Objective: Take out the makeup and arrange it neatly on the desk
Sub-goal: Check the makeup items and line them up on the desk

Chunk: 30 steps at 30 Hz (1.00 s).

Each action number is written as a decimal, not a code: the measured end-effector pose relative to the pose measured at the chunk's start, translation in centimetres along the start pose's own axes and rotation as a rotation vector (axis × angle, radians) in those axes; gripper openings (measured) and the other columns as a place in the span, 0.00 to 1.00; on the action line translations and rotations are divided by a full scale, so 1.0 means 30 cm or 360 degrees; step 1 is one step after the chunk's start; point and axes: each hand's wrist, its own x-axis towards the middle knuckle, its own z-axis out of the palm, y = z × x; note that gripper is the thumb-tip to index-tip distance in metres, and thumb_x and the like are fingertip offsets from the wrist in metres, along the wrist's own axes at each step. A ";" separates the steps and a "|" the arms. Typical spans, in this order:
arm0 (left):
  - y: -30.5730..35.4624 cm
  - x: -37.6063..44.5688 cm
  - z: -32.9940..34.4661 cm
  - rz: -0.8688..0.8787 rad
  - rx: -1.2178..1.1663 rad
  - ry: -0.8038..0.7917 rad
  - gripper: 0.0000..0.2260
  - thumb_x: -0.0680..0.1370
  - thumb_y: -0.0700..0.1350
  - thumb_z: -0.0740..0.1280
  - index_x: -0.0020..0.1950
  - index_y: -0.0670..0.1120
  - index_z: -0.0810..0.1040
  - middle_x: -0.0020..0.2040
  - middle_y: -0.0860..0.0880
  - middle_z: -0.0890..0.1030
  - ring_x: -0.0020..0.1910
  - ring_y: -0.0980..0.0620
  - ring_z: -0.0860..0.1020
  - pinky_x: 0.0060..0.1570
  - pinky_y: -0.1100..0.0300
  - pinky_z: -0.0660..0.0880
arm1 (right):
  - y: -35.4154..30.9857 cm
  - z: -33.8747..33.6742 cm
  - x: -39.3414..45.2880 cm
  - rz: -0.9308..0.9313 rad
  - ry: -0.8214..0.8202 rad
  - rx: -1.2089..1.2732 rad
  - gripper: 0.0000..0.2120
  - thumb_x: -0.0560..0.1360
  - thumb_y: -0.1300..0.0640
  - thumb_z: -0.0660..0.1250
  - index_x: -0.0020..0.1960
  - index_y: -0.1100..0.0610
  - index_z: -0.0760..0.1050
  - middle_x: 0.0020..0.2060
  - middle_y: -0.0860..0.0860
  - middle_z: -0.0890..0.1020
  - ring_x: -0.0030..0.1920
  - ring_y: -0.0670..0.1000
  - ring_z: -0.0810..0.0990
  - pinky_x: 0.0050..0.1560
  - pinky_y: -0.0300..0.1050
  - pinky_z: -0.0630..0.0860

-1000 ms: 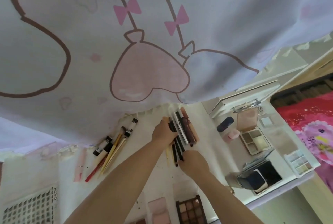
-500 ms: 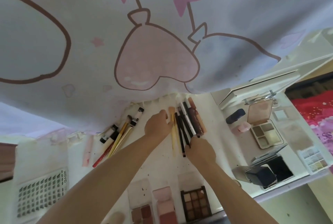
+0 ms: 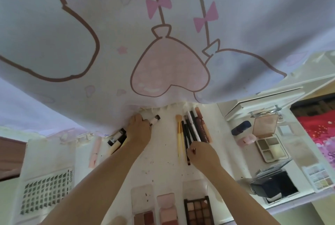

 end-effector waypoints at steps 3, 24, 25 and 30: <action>0.022 -0.024 -0.042 0.0298 -0.0113 0.0033 0.15 0.81 0.49 0.54 0.63 0.44 0.70 0.59 0.45 0.69 0.61 0.47 0.68 0.52 0.58 0.71 | 0.002 -0.041 0.008 -0.0031 0.0156 0.0259 0.12 0.79 0.56 0.56 0.53 0.60 0.75 0.41 0.51 0.77 0.39 0.47 0.73 0.44 0.39 0.71; 0.152 -0.397 -0.362 0.0439 -0.1702 0.0259 0.18 0.81 0.43 0.51 0.31 0.43 0.64 0.24 0.52 0.60 0.18 0.57 0.59 0.21 0.69 0.56 | -0.163 -0.214 -0.221 -0.0757 0.0928 0.1246 0.15 0.69 0.49 0.51 0.25 0.50 0.57 0.15 0.44 0.60 0.19 0.43 0.63 0.30 0.25 0.61; 0.154 -0.402 -0.362 0.0303 -0.1864 -0.0028 0.19 0.82 0.45 0.51 0.31 0.42 0.65 0.24 0.51 0.62 0.19 0.58 0.60 0.22 0.68 0.57 | -0.155 -0.220 -0.223 -0.0883 0.1008 0.1141 0.14 0.69 0.50 0.51 0.25 0.48 0.56 0.17 0.42 0.58 0.20 0.43 0.63 0.27 0.25 0.61; 0.144 -0.410 -0.397 0.0156 -0.2020 -0.0267 0.21 0.82 0.48 0.50 0.30 0.45 0.63 0.14 0.55 0.64 0.14 0.60 0.57 0.20 0.69 0.54 | -0.114 -0.263 -0.233 -0.0955 0.0735 0.0917 0.10 0.74 0.52 0.59 0.33 0.47 0.68 0.22 0.44 0.70 0.26 0.41 0.72 0.28 0.31 0.69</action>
